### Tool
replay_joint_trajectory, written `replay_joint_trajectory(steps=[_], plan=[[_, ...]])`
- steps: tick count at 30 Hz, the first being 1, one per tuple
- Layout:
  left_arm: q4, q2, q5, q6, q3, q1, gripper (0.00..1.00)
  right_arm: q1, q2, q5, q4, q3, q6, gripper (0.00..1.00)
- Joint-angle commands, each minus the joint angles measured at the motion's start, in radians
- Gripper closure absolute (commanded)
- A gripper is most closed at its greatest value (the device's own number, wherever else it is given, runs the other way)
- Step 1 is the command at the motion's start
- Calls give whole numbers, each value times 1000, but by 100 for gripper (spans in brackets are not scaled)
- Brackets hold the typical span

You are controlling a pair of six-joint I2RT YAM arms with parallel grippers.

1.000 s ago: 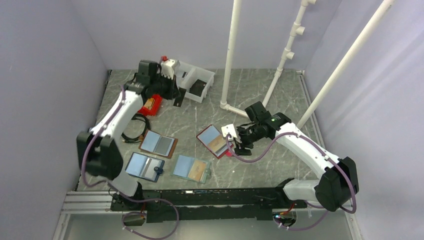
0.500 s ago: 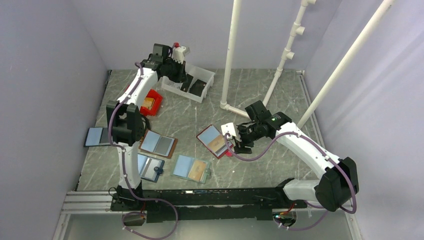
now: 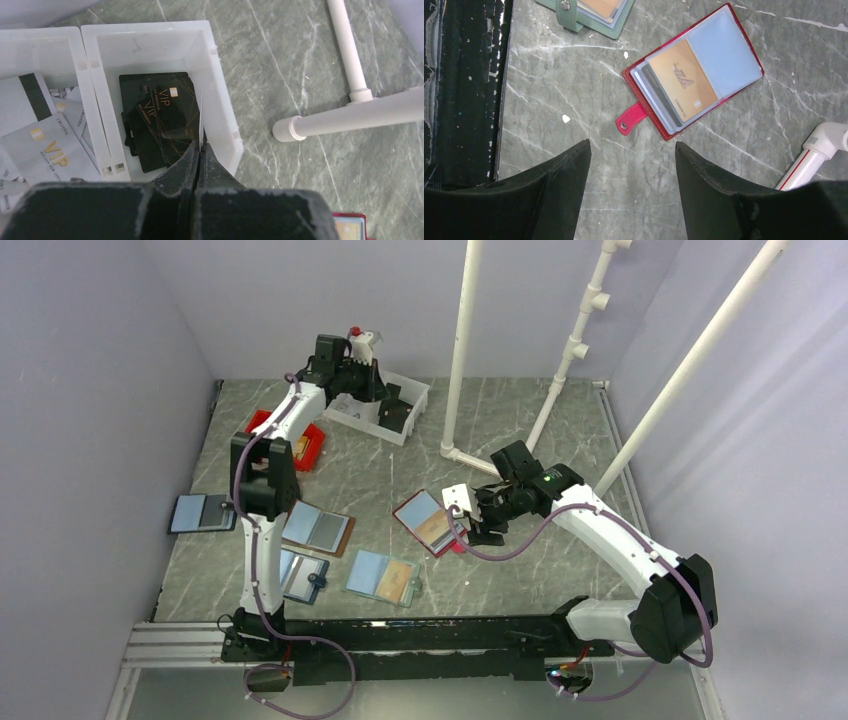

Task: Take the credit cards out of the card holder
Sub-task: Place the credit card in the storage box.

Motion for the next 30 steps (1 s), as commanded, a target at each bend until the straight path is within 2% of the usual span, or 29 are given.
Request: replay_joint_trajectory(steps=[1,9,15,18,25,30], plan=[[94,69,48,-102,64,9,96,-5,-13,3,30,18,9,35],[203,146,77,-219,76,15,94,-4,-6,-4,29,16,6,36],[214,177,66,-268,99,13,71,-3,0,-6,27,16,4,36],[189,160,34,-244,103,13,65,-3,3,-7,27,16,4,36],[163,-45,-137,-165,23,21,61,-15,4,-4,26,18,5,36],[222,-314,-177,-136,-243,28,53,-70,-21,-44,26,15,8,36]])
